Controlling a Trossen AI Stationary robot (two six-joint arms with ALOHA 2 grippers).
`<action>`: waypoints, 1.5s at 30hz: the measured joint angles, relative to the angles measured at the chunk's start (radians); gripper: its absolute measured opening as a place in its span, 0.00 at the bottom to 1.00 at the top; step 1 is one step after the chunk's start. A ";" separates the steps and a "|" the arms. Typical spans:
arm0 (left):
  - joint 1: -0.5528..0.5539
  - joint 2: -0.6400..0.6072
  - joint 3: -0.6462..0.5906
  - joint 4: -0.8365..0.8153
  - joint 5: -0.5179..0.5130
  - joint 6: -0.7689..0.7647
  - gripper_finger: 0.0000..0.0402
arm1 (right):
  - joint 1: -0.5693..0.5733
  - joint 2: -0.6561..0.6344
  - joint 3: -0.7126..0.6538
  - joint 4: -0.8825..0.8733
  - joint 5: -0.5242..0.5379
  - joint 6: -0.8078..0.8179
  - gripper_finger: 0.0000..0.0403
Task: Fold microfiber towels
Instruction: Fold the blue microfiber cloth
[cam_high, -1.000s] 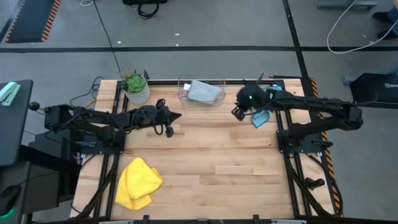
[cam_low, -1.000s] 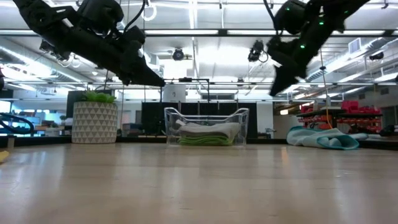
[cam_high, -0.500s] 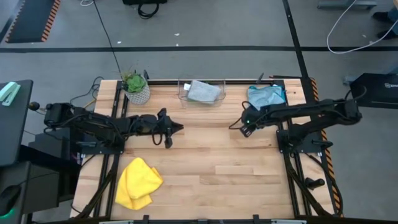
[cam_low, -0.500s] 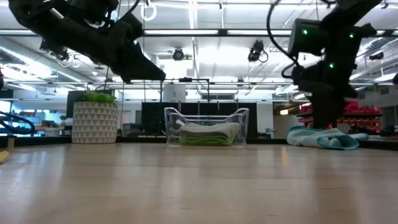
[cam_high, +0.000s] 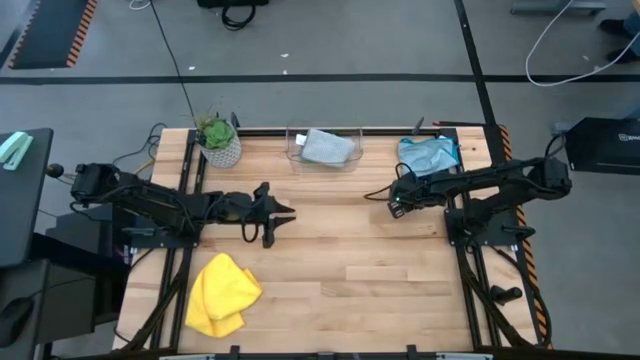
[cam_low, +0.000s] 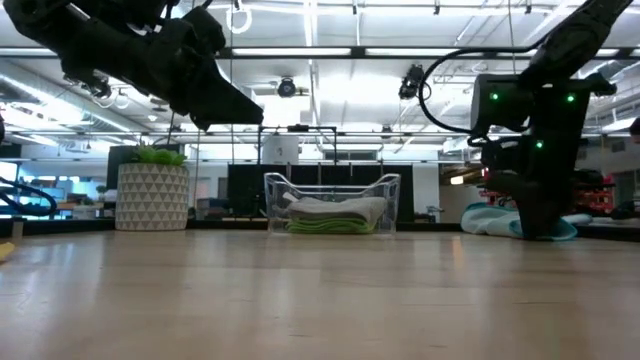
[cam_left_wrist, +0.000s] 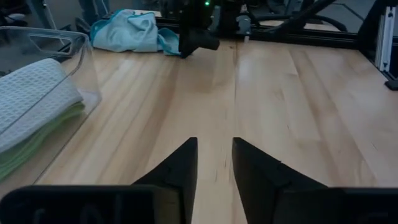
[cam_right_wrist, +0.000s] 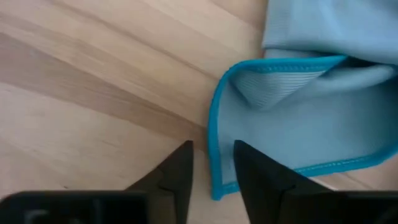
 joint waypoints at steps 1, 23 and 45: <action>-0.005 0.000 0.000 -0.002 -0.001 0.000 0.26 | -0.008 0.002 0.000 0.001 -0.010 -0.009 0.26; -0.383 0.000 0.000 -0.027 -0.116 -0.090 0.43 | 0.574 0.005 0.444 0.332 0.156 0.082 0.02; -0.548 0.000 0.141 0.111 -0.747 0.111 0.70 | 0.519 0.382 0.983 0.428 0.311 -0.305 0.02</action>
